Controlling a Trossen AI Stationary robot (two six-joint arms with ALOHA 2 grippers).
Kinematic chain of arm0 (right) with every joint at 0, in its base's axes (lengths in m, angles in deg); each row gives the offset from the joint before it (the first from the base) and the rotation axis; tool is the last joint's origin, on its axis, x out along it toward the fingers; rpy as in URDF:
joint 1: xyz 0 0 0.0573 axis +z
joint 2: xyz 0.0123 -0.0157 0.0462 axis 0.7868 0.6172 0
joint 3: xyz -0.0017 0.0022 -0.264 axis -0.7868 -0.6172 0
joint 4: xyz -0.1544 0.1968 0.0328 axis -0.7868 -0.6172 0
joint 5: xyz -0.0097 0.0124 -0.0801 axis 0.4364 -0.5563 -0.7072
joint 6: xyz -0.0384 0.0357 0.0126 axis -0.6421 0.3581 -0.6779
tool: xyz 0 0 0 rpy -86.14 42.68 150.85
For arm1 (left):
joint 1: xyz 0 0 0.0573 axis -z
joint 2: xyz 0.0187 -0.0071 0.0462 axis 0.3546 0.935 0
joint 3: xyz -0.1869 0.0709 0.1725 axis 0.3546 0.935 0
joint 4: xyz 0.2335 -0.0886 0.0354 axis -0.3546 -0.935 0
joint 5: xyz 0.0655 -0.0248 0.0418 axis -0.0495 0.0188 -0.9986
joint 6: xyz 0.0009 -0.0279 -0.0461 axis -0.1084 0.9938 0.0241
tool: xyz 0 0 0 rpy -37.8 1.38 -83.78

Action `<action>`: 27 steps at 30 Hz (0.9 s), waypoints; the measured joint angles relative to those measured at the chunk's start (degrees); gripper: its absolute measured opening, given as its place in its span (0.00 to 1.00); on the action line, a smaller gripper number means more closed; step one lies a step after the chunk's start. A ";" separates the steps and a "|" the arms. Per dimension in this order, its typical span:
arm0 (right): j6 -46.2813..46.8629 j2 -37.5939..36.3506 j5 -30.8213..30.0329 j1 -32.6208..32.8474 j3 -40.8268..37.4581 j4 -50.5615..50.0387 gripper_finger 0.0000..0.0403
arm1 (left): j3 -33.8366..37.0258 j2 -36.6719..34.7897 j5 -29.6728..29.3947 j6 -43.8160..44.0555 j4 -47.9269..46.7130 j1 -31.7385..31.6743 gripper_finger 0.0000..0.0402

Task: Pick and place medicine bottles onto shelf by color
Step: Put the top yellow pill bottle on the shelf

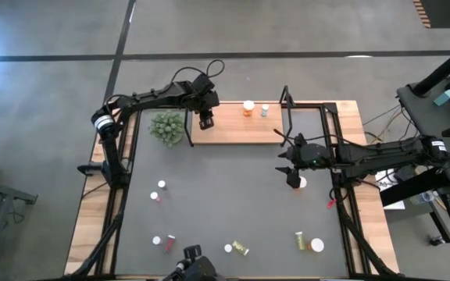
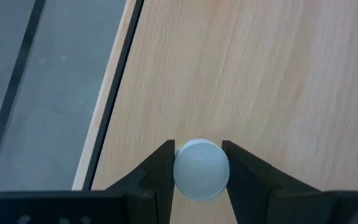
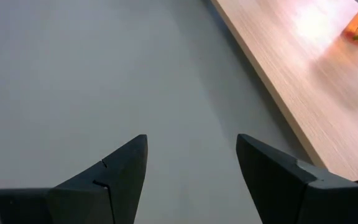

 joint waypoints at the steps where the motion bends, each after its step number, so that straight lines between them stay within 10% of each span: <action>1: 0.00 0.00 0.00 0.00 0.00 -0.20 0.59 | 0.00 0.00 -0.17 0.00 0.02 0.00 0.26; 27: -0.02 -0.02 -0.01 0.00 0.00 -1.44 0.59 | 0.07 0.02 -3.21 1.97 2.14 -0.57 0.37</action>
